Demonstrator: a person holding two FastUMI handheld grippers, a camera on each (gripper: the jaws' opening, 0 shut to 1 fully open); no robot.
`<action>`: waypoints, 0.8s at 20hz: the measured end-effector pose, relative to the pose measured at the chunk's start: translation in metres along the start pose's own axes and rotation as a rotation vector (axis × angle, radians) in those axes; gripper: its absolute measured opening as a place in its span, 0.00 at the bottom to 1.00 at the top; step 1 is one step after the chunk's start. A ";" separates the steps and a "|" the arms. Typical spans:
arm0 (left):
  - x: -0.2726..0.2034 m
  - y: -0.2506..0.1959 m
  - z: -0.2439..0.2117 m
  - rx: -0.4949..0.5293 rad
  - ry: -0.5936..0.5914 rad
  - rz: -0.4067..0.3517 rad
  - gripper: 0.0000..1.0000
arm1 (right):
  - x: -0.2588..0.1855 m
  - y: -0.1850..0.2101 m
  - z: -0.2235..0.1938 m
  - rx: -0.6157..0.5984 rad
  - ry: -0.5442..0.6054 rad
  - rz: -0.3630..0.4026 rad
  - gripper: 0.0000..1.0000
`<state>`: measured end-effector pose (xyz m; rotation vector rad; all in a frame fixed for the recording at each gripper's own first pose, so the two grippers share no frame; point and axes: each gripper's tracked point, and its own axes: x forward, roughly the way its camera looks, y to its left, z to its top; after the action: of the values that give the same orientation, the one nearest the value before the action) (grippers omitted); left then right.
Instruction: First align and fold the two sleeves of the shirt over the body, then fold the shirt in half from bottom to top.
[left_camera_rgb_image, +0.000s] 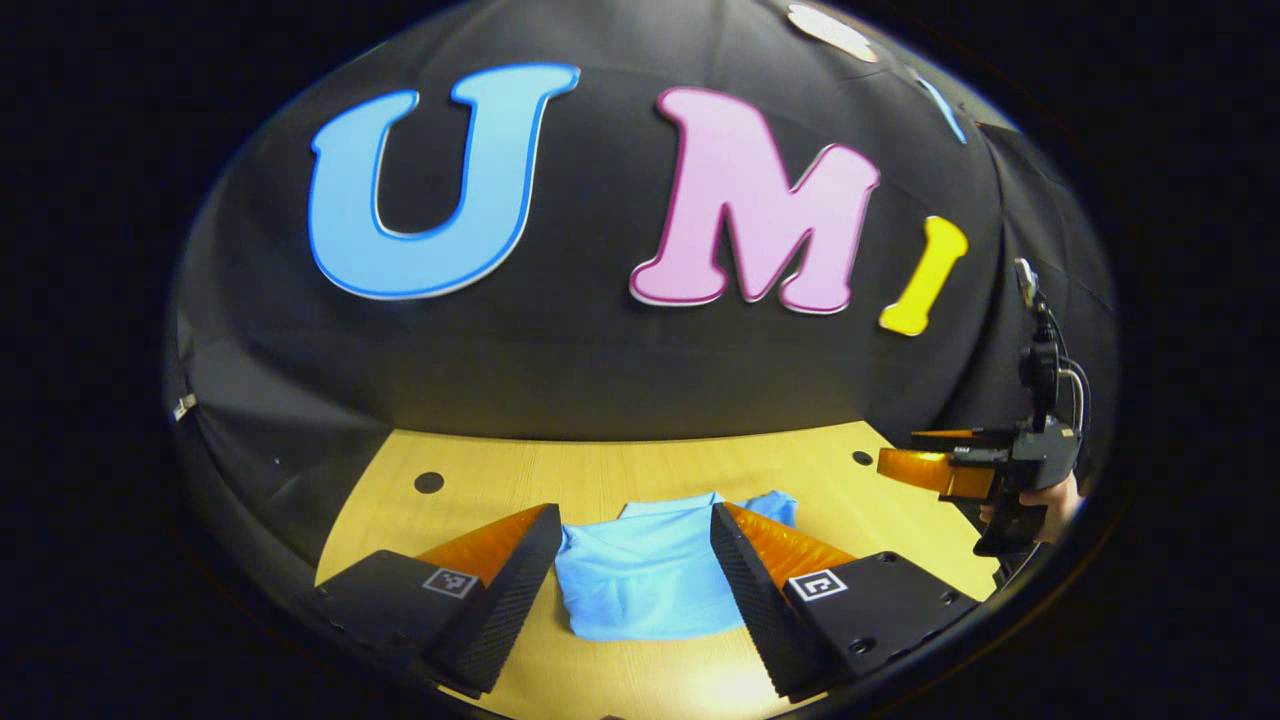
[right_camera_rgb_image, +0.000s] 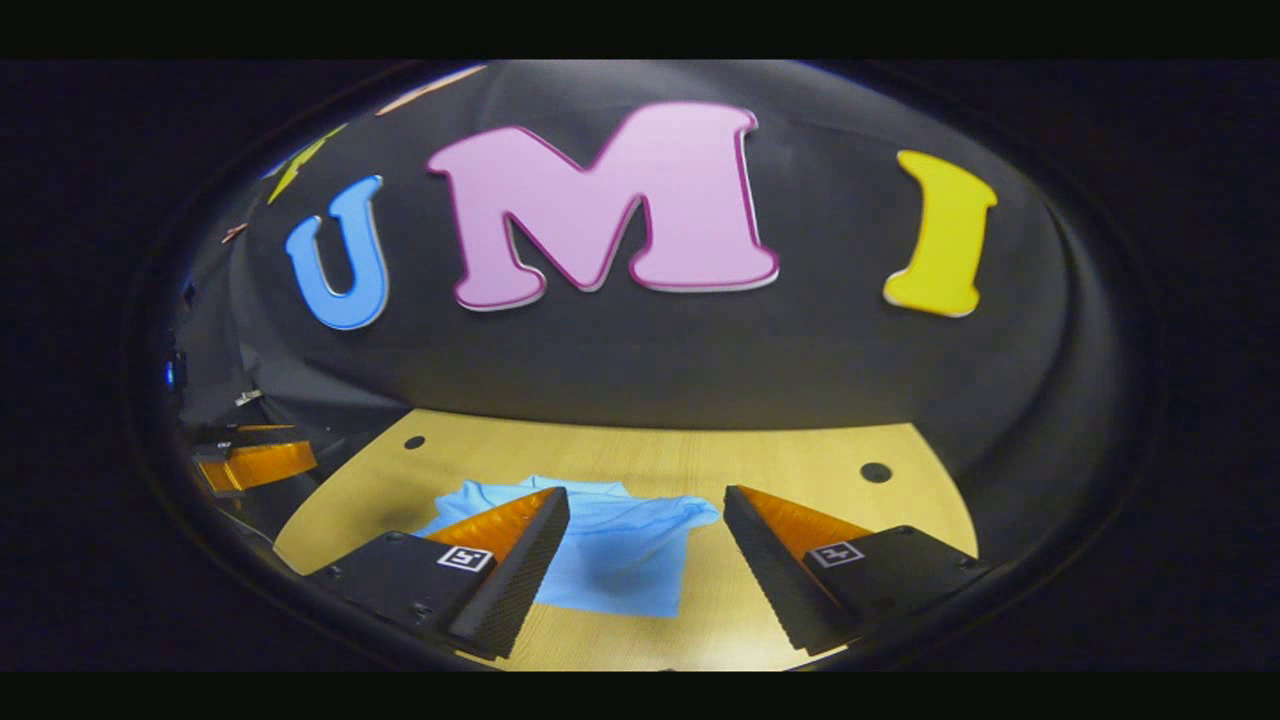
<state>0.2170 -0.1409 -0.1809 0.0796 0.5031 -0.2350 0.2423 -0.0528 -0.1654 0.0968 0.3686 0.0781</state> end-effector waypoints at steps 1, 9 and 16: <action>-0.024 -0.007 0.003 0.005 -0.028 -0.006 0.97 | -0.025 0.004 0.004 -0.014 -0.033 -0.010 0.98; -0.184 -0.026 -0.002 0.020 -0.198 0.030 0.96 | -0.193 0.046 0.012 -0.086 -0.244 -0.113 0.96; -0.267 -0.037 -0.015 -0.020 -0.237 0.050 0.96 | -0.309 0.082 0.020 -0.057 -0.421 -0.118 0.96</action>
<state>-0.0258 -0.1200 -0.0652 0.0438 0.2676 -0.1870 -0.0423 -0.0019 -0.0278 0.0331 -0.0488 -0.0493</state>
